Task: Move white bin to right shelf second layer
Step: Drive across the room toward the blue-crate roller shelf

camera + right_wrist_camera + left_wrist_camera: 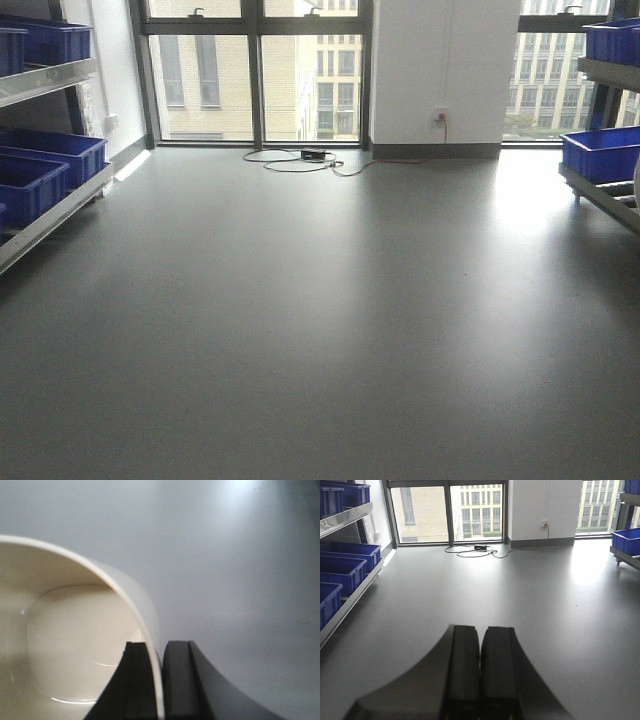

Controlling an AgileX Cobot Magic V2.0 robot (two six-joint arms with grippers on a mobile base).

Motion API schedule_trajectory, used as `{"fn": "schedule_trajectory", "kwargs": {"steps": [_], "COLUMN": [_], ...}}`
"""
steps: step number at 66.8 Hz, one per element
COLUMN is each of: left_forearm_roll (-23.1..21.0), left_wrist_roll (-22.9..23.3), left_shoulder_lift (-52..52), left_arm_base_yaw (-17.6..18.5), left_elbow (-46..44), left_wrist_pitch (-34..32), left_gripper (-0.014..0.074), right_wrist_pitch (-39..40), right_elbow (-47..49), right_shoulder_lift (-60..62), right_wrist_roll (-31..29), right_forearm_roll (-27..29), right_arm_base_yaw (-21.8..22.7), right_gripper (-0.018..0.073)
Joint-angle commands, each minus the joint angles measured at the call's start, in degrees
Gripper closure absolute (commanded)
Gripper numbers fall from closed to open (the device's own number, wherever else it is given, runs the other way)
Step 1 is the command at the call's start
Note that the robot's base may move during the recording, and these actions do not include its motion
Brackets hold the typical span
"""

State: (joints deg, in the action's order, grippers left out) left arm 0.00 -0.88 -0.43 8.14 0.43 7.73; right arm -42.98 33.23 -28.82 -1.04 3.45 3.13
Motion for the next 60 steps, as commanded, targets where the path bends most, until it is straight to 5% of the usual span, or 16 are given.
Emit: {"fn": "schedule_trajectory", "kwargs": {"steps": [1,60], "left_forearm_roll": [0.0,0.0], "left_wrist_roll": [0.17,0.17], "left_shoulder_lift": [-0.87,-0.87], "left_arm_base_yaw": [0.2,0.2], "left_elbow": [2.11,2.11], "left_wrist_pitch": [-4.98,-4.98], "left_gripper": [0.0512,0.0512], "right_wrist_pitch": [5.24,5.25], "right_elbow": [1.71,1.71], "right_shoulder_lift": [-0.09,-0.09], "right_wrist_roll": [-0.15,-0.15], "right_forearm_roll": [0.51,0.57], "right_arm_base_yaw": [0.38,0.38], "right_gripper": [0.0519,0.0519]}}
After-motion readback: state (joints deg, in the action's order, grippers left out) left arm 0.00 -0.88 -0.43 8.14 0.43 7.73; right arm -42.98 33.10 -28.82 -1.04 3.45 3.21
